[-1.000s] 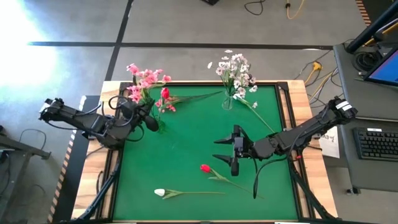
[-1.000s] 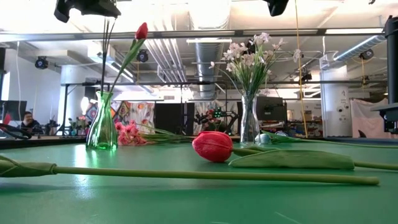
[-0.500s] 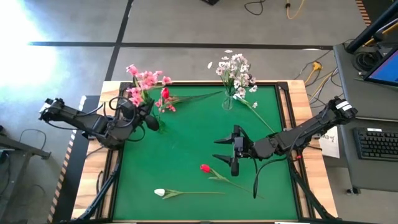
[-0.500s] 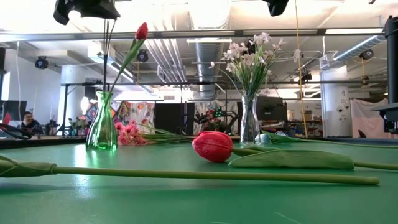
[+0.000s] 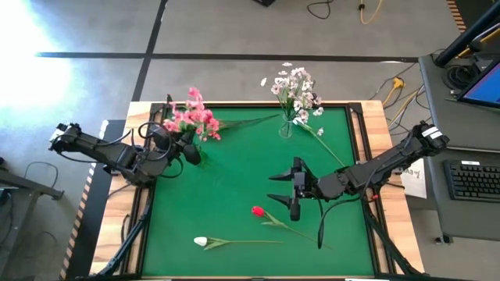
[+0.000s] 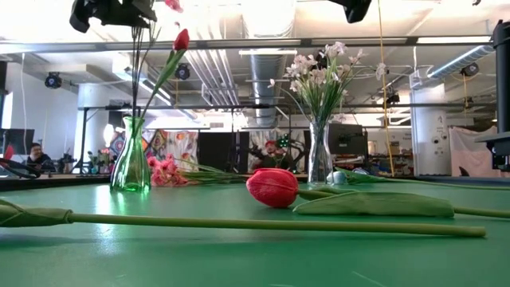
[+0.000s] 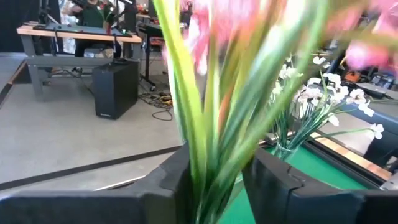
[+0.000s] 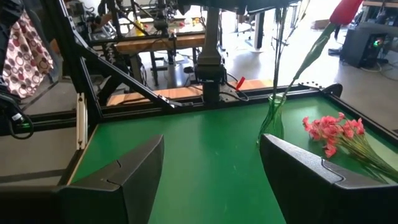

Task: Sort flowers into vase by color
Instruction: Put the bottom pink flowers into the green vase

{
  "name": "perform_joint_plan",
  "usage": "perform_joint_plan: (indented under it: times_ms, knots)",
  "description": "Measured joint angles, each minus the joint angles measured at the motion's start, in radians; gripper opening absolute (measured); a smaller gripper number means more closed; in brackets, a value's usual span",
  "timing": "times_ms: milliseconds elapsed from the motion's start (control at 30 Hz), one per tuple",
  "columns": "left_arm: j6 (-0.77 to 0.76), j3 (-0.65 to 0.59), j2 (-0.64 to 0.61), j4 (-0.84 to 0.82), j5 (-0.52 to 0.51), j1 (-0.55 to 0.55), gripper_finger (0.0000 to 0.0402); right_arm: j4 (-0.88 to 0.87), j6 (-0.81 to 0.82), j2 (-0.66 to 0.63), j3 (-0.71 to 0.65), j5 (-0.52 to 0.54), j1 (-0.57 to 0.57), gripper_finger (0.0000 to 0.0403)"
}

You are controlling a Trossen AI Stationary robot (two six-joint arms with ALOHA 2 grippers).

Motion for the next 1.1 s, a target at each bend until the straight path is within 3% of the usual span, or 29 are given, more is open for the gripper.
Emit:
perform_joint_plan:
  times_ms: [500, 733, 900, 1100]
  knots:
    - [-0.007, 0.0, -0.001, -0.011, 0.024, -0.002, 0.02, -0.023, 0.017, 0.0, 0.0, 0.0, 0.0, 0.0264]
    - [-0.009, 0.009, -0.001, -0.028, 0.126, -0.003, 0.0243, -0.029, 0.017, 0.0, 0.0, 0.0, 0.0, 0.0272]
    - [-0.028, 0.023, -0.009, -0.106, 0.253, -0.003, 0.0271, -0.039, 0.027, 0.0, 0.0, 0.0, 0.0, 0.027]
    - [-0.175, 0.066, -0.01, -0.294, 0.259, -0.003, 0.0281, -0.04, 0.027, 0.0, 0.0, -0.001, 0.0, 0.0275]
